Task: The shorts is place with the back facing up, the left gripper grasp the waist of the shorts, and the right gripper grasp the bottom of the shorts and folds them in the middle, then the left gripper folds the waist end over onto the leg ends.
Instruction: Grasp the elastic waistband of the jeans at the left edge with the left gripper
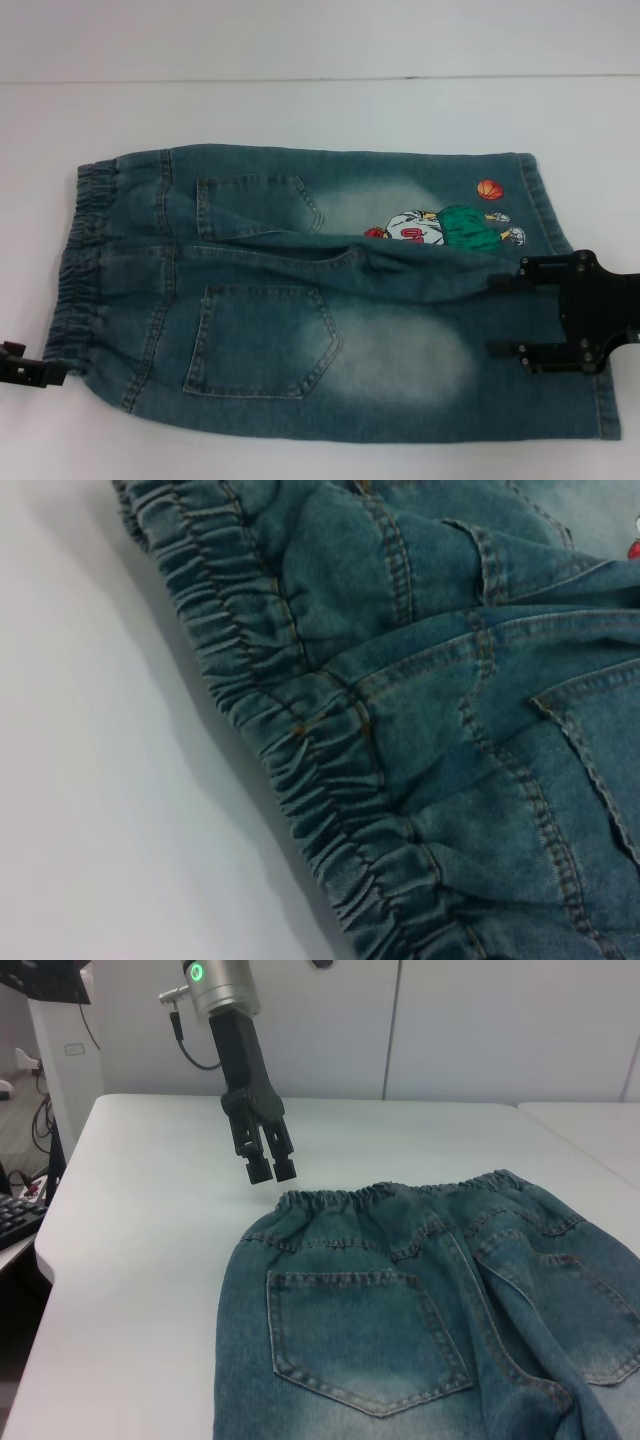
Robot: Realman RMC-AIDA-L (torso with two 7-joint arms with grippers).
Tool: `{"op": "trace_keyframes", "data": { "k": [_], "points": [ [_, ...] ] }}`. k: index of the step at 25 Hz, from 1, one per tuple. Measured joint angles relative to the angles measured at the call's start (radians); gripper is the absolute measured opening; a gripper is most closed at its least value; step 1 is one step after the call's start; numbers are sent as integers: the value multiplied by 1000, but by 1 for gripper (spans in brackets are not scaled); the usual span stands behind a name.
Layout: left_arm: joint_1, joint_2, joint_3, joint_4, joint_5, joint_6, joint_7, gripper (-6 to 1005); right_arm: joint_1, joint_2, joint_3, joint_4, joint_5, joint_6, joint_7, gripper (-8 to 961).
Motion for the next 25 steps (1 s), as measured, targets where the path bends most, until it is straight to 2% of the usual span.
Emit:
{"op": "trace_keyframes", "data": {
  "k": [25],
  "points": [
    [-56,7,40,-58,69,-44,-93,823,-2,0,-3,4,-1,21,-5,704]
  ]
}}
